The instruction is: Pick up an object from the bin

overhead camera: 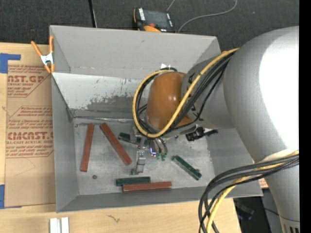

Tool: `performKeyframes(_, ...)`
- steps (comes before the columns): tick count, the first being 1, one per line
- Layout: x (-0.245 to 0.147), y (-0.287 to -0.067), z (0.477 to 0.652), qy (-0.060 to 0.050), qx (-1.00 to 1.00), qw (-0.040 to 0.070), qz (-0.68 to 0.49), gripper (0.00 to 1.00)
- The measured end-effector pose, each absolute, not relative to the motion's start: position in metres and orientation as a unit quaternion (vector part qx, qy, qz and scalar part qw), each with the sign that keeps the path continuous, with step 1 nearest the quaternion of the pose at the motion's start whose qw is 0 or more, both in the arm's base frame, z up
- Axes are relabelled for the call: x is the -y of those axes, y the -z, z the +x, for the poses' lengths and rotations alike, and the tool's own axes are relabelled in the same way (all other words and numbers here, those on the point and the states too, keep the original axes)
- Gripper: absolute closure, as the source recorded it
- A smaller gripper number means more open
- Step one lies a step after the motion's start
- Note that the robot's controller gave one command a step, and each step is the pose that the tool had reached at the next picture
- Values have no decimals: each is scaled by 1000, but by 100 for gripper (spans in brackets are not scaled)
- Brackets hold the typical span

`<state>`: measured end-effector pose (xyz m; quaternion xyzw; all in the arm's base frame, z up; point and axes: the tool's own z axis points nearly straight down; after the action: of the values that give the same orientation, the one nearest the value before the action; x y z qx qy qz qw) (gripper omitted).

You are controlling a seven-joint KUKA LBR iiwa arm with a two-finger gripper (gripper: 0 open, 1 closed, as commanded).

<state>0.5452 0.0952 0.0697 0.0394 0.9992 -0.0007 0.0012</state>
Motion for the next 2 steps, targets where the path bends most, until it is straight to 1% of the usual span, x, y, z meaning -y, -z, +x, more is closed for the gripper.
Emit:
performKeyframes(1,-42,-107,593,0,-998,4,70,0)
performKeyframes(2,-43,-67,594,0,-999,0,52,0)
